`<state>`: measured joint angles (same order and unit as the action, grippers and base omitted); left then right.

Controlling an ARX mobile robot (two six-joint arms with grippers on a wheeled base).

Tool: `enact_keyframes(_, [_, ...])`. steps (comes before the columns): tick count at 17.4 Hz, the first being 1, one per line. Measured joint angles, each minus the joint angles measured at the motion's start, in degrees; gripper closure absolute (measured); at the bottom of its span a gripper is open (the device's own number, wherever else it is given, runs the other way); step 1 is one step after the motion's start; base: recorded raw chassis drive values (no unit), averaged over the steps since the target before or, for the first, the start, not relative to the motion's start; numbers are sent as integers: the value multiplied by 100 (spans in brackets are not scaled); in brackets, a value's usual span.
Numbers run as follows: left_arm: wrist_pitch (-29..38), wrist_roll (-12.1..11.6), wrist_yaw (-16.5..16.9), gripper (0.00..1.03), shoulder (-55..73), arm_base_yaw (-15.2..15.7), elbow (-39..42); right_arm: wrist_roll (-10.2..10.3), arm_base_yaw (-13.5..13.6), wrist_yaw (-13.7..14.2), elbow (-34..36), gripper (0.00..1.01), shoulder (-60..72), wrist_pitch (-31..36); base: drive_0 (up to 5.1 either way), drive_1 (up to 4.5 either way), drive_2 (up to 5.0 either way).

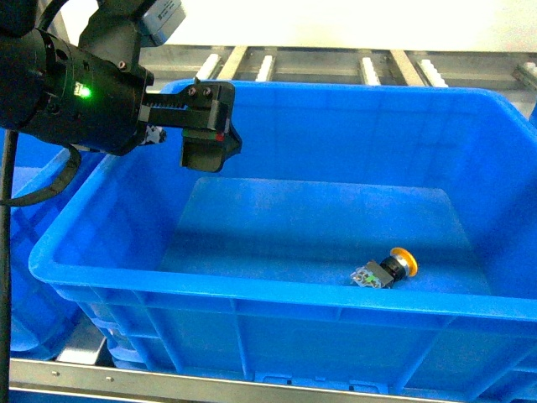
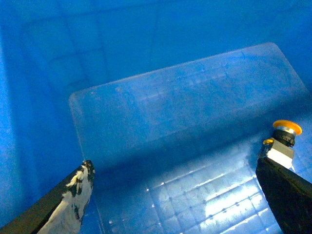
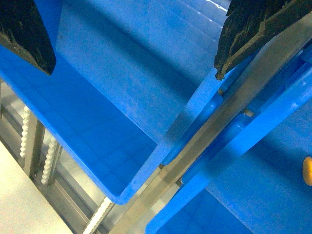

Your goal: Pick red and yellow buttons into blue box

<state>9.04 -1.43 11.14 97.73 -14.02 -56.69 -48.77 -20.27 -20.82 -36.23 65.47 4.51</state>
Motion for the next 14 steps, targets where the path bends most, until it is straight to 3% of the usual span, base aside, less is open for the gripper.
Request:
enact_keyframes(2, [195, -68, -114, 5, -20, -2, 48, 0, 0, 2, 0, 3, 0, 0, 0, 0, 0])
enact_keyframes(4, [791, -632, -422, 5, -597, 92, 691, 0, -2, 2, 0, 3, 2, -4, 0, 0, 0])
enact_keyframes(5, [1027, -1075, -470, 5, -1209, 190, 1187, 0, -2, 2, 0, 3, 2, 0, 0, 0, 0])
enact_keyframes(7, [1093, -1541, -452, 5, -2428, 356, 2026, 0, 0, 2, 0, 3, 2, 0, 0, 0, 0])
enact_keyframes(10, [815, -1801, -378, 5, -4138, 649, 2975, 0, -2, 2, 0, 3, 2, 0, 0, 0, 0])
enact_keyframes(12, [426, -1969, -562, 5, -5051, 831, 3318, 0, -2, 2, 0, 3, 2, 0, 0, 0, 0])
enact_keyframes(14, [501, -2009, -560, 5, -5139, 822, 3311, 0, 0, 0, 0, 3, 0, 0, 0, 0, 0])
